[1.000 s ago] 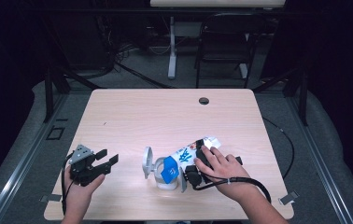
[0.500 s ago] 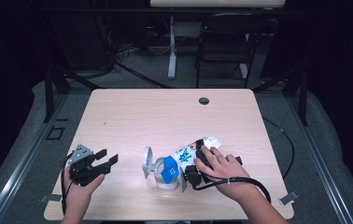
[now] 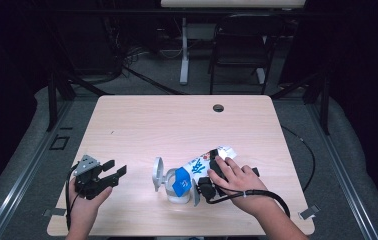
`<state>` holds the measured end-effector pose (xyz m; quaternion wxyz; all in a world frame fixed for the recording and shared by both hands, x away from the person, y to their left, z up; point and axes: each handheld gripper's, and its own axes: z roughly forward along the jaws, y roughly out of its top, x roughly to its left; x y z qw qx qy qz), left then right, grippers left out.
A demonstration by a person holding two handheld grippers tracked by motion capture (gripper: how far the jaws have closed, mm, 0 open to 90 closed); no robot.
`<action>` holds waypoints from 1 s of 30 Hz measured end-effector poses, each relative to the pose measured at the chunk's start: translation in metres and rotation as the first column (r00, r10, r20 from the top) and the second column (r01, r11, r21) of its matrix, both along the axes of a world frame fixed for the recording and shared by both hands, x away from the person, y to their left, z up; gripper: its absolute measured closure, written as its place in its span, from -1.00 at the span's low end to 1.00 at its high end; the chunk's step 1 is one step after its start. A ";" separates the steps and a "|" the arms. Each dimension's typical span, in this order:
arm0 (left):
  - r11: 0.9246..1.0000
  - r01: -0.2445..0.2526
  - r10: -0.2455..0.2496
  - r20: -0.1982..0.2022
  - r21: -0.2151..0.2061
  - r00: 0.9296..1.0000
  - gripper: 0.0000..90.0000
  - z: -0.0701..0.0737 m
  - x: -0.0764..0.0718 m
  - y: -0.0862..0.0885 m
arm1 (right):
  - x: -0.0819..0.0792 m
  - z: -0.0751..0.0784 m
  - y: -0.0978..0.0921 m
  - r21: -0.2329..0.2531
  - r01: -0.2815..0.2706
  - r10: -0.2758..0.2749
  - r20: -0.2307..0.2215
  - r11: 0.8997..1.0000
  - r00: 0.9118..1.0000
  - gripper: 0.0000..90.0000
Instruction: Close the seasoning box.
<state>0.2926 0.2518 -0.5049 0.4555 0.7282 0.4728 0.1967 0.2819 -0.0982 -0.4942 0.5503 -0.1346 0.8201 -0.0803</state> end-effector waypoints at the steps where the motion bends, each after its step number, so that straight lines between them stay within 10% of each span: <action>1: 1.000 0.000 0.000 0.000 0.000 1.000 0.02 0.000 0.000 0.000 | -0.001 0.001 0.001 -0.021 0.011 -0.010 0.010 1.000 1.000 -0.03; 30: 1.000 0.000 0.000 0.000 -0.001 1.000 0.02 0.000 0.000 0.000 | 0.000 0.001 0.001 -0.019 0.002 -0.002 0.009 1.000 1.000 -0.02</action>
